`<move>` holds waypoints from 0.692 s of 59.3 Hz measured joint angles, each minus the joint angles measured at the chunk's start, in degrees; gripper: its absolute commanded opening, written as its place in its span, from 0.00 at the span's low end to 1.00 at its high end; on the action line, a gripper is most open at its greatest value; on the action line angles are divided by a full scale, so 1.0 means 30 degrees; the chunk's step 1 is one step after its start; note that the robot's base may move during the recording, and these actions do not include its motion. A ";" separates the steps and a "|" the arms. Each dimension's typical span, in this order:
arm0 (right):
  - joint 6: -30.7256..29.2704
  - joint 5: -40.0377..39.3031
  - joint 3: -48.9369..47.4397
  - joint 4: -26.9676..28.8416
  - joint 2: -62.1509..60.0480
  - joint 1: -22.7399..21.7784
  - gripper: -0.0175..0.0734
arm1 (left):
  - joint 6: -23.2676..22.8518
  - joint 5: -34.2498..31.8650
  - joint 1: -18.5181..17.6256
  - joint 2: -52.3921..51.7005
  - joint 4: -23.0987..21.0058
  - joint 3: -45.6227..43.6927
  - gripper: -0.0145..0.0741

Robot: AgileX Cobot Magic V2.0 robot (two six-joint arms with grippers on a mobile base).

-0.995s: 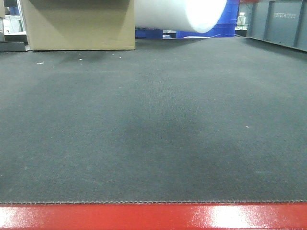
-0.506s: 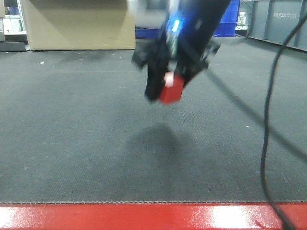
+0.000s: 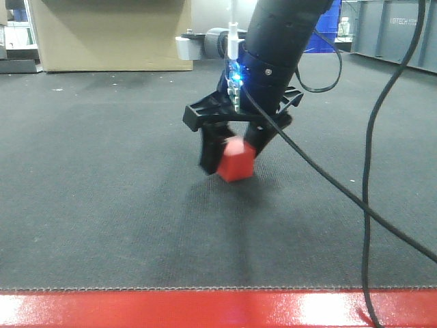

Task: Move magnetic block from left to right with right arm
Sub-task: 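Lower the red cube onto the table and open the right gripper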

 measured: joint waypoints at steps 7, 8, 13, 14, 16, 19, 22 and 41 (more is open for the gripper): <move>0.0040 0.0482 -0.0205 0.0001 0.0000 0.0000 0.88 | 0.0000 0.0000 0.0000 0.0000 0.0000 0.0000 0.03; 0.0074 0.0528 -0.0255 0.0001 0.0000 0.0000 0.88 | 0.0000 0.0000 0.0000 0.0000 0.0000 0.0000 0.03; 0.0148 0.0689 -0.0277 0.0001 -0.0352 0.0000 0.88 | 0.0000 0.0000 0.0000 0.0000 0.0000 0.0000 0.03; 0.0159 0.0748 -0.0277 0.0001 -0.0446 0.0000 0.87 | 0.0000 0.0000 0.0000 0.0000 0.0000 0.0000 0.03; 0.0194 0.0862 -0.0277 0.0026 -0.0711 0.0000 0.86 | 0.0000 0.0000 0.0000 0.0000 0.0000 0.0000 0.03; 0.0237 0.0937 -0.0277 0.0075 -0.1322 -0.0038 0.81 | 0.0000 0.0000 0.0000 0.0000 0.0000 0.0000 0.03; 0.0319 0.0988 -0.0242 0.0171 -0.2096 -0.0110 0.74 | 0.0000 0.0000 0.0000 0.0000 0.0000 0.0000 0.03; 0.0509 0.0334 0.3067 0.0480 -0.9158 -0.0285 0.26 | 0.0000 0.0000 0.0000 0.0000 0.0000 0.0000 0.03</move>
